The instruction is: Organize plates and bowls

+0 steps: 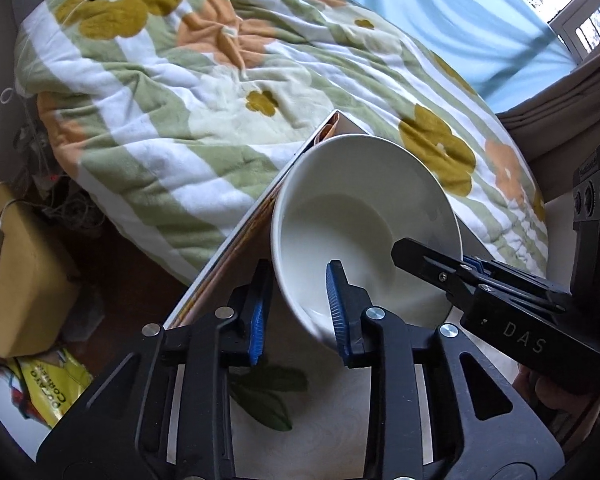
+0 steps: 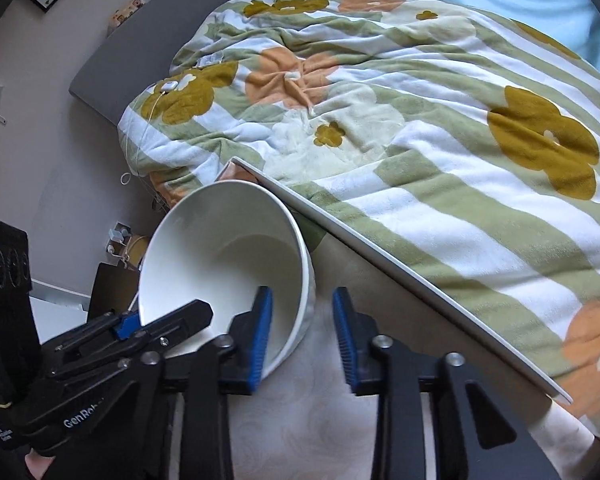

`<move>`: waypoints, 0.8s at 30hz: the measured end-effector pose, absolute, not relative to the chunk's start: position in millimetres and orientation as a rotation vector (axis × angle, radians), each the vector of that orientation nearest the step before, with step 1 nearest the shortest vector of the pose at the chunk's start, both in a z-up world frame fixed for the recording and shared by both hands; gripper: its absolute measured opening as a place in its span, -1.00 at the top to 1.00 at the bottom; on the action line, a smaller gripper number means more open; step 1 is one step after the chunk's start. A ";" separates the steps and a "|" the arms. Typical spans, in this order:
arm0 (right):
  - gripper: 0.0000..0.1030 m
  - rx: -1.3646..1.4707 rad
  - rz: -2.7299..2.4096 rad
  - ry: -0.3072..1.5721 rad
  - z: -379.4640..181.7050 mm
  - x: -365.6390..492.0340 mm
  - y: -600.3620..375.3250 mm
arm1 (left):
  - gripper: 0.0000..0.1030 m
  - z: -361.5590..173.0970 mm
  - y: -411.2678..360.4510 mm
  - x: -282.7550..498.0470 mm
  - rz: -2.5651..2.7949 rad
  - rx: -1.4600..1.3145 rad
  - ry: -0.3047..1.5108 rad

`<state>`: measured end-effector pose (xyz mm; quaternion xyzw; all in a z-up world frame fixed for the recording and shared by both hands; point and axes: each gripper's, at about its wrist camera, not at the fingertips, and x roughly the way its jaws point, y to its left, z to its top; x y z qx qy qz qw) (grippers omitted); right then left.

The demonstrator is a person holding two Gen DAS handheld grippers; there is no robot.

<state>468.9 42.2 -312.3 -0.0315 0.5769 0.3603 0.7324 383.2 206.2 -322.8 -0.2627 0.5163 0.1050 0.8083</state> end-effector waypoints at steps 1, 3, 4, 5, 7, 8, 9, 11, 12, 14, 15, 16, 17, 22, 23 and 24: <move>0.64 -0.082 0.787 1.261 -311.6 468.4 43.3 | 0.53 -323.0 206.3 383.4 0.225 -0.560 1.104; 0.64 -0.098 0.784 1.254 -311.0 467.4 44.5 | 0.54 -323.0 205.6 383.9 0.227 -0.553 1.106; 0.64 -0.095 0.784 1.254 -311.1 467.4 44.2 | 0.54 -322.6 205.7 383.9 0.226 -0.548 1.107; 0.64 -0.094 0.785 1.254 -310.9 467.1 44.6 | 0.54 -321.6 204.8 383.6 0.226 -0.540 1.107; 0.64 -0.092 0.782 1.251 -310.5 466.2 44.4 | 0.54 -320.4 203.4 383.4 0.223 -0.533 1.111; 0.64 -0.092 0.781 1.251 -310.2 465.8 44.0 | 0.54 -319.2 202.9 382.9 0.222 -0.528 1.111; 0.64 -0.090 0.782 1.249 -309.5 465.3 43.7 | 0.54 -317.1 202.1 382.1 0.222 -0.522 1.109; 0.64 -0.084 0.785 1.241 -307.3 464.8 41.7 | 0.54 -309.6 198.9 378.9 0.221 -0.503 1.100; 0.64 -0.077 0.786 1.232 -303.3 462.6 40.0 | 0.54 -305.5 197.4 377.4 0.221 -0.498 1.095; 0.64 -0.063 0.784 1.216 -295.0 458.7 33.1 | 0.54 -294.4 191.8 373.3 0.214 -0.484 1.086; 0.64 -0.057 0.783 1.207 -290.6 456.7 29.3 | 0.54 -289.0 188.5 371.5 0.211 -0.477 1.081; 0.64 -0.051 0.782 1.198 -285.1 453.9 25.2 | 0.54 -280.1 183.6 368.6 0.208 -0.467 1.073; 0.64 -0.046 0.780 1.188 -278.6 450.1 20.8 | 0.54 -272.6 179.0 365.7 0.204 -0.458 1.067; 0.64 0.000 0.760 1.117 -235.0 421.9 -15.8 | 0.54 -224.5 139.9 341.7 0.181 -0.406 1.012; 0.64 0.003 0.755 1.101 -226.0 413.9 -25.2 | 0.54 -216.3 130.2 336.4 0.174 -0.400 1.003; 0.64 0.006 0.748 1.090 -218.4 407.5 -33.8 | 0.54 -205.9 116.7 329.0 0.163 -0.392 0.993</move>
